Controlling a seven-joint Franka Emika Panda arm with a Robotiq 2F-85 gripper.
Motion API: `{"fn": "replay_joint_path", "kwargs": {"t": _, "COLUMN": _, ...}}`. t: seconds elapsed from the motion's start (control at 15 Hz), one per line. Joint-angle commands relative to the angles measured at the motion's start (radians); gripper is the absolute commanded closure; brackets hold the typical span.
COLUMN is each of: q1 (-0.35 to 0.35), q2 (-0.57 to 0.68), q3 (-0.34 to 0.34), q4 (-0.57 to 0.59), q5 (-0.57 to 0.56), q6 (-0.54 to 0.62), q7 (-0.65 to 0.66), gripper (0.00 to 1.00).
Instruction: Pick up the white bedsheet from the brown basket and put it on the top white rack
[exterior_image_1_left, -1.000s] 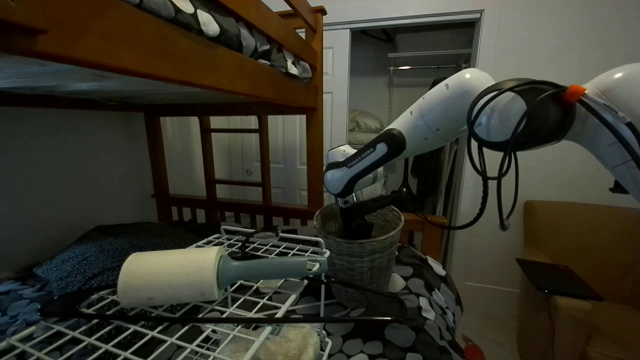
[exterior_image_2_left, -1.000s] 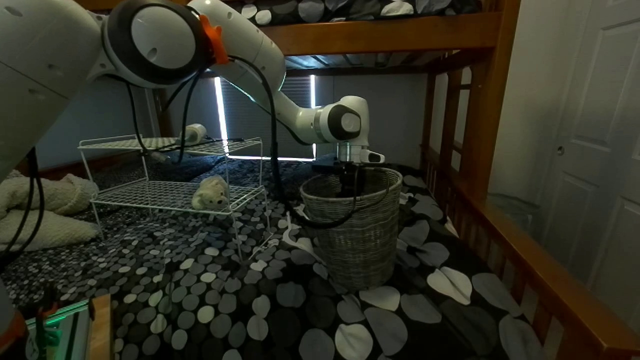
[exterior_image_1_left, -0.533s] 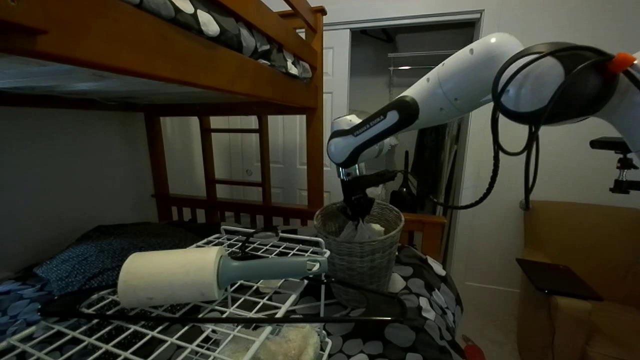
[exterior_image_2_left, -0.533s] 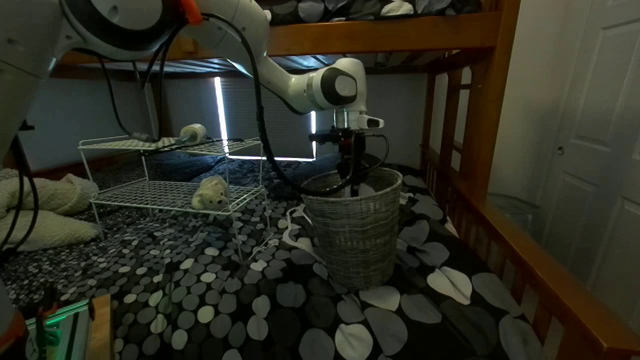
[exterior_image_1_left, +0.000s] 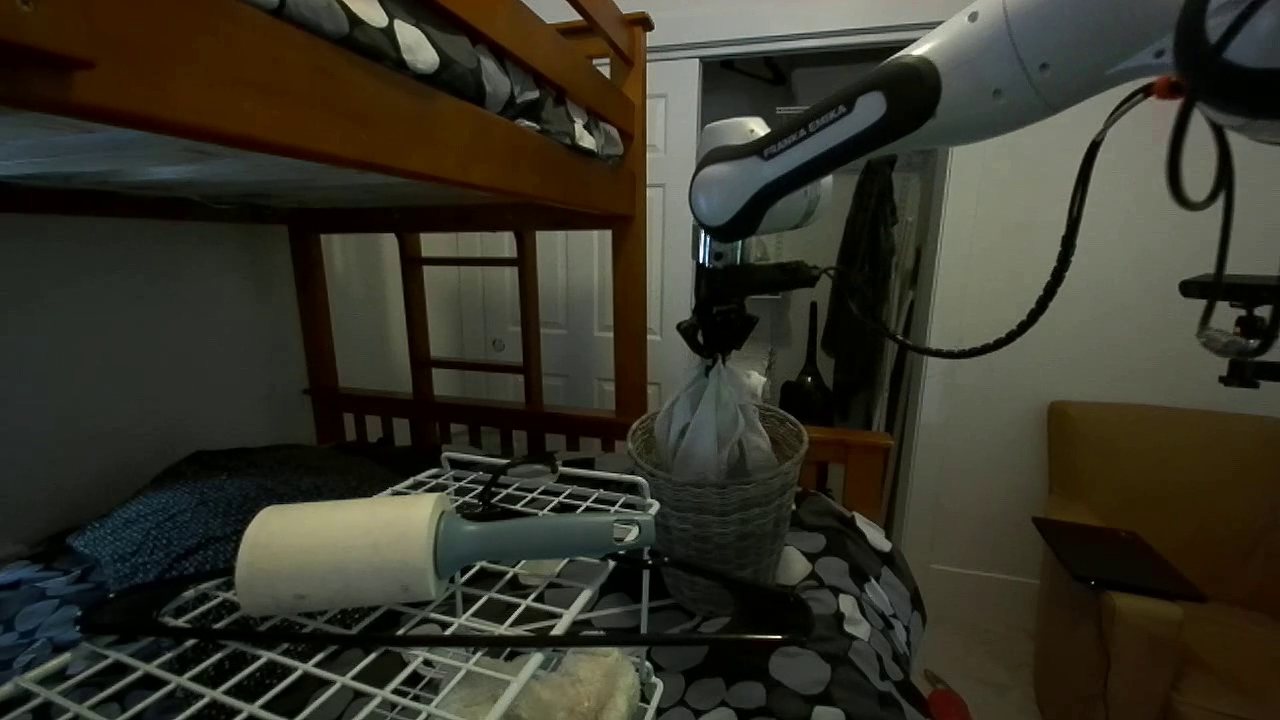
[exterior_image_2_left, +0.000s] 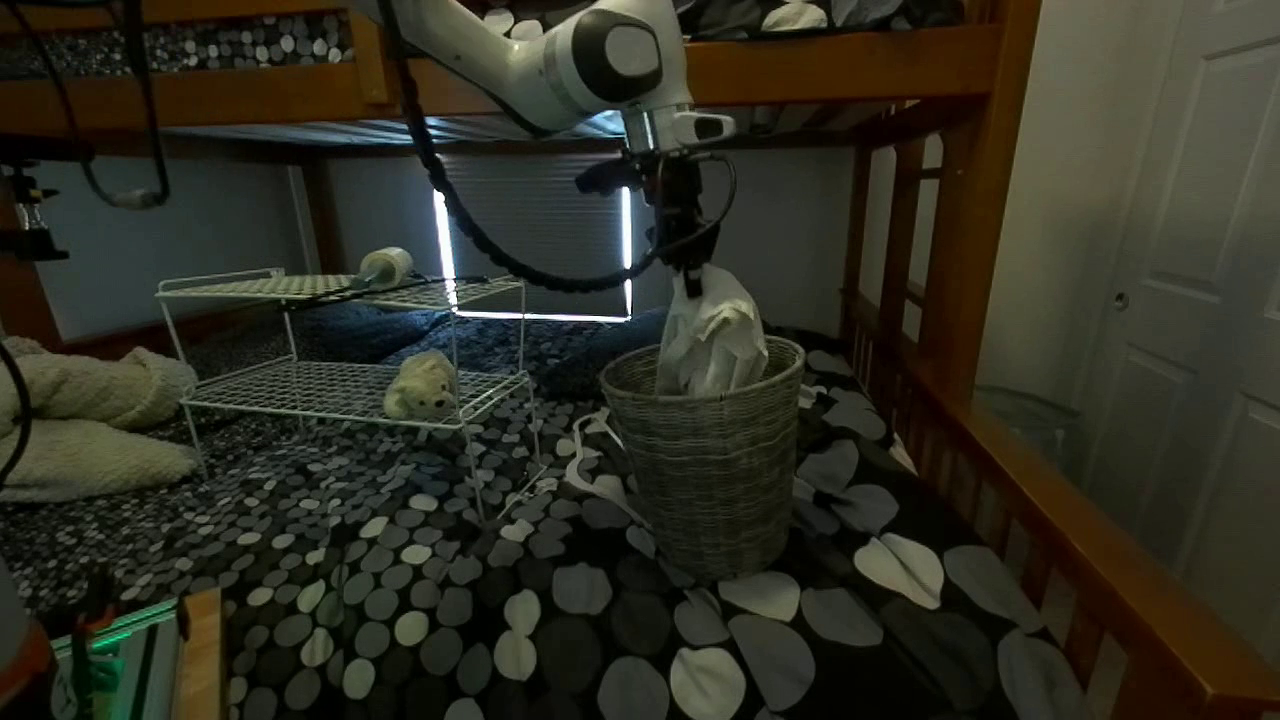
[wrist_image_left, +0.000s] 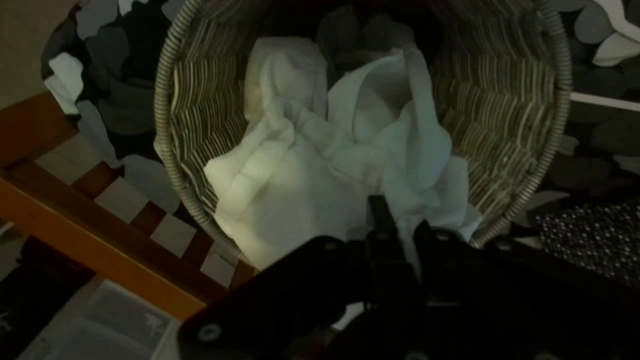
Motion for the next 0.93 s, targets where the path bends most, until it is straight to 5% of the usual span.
{"fn": "replay_joint_path", "kwargs": {"t": 0.0, "q1": -0.003, "q2": -0.207, "q3": 0.029, "q4": -0.213, "q5": 0.008, "q6": 0.198, "q7": -0.033, "gripper": 0.98}}
{"fn": "replay_joint_path", "kwargs": {"t": 0.33, "q1": -0.004, "q2": -0.355, "q3": 0.070, "q4": -0.350, "q5": -0.018, "q6": 0.472, "q7": -0.009, "gripper": 0.98}}
{"fn": "replay_joint_path", "kwargs": {"t": 0.4, "q1": -0.011, "q2": -0.277, "q3": 0.071, "q4": -0.253, "q5": -0.002, "q6": 0.397, "q7": -0.016, "gripper": 0.98}}
{"fn": "replay_joint_path", "kwargs": {"t": 0.47, "q1": -0.012, "q2": -0.294, "q3": 0.077, "q4": -0.266, "q5": -0.001, "q6": 0.408, "q7": -0.017, "gripper": 0.92}}
{"fn": "replay_joint_path", "kwargs": {"t": 0.87, "q1": -0.015, "q2": -0.273, "q3": 0.076, "q4": -0.255, "q5": -0.002, "q6": 0.406, "q7": -0.016, "gripper": 0.92}}
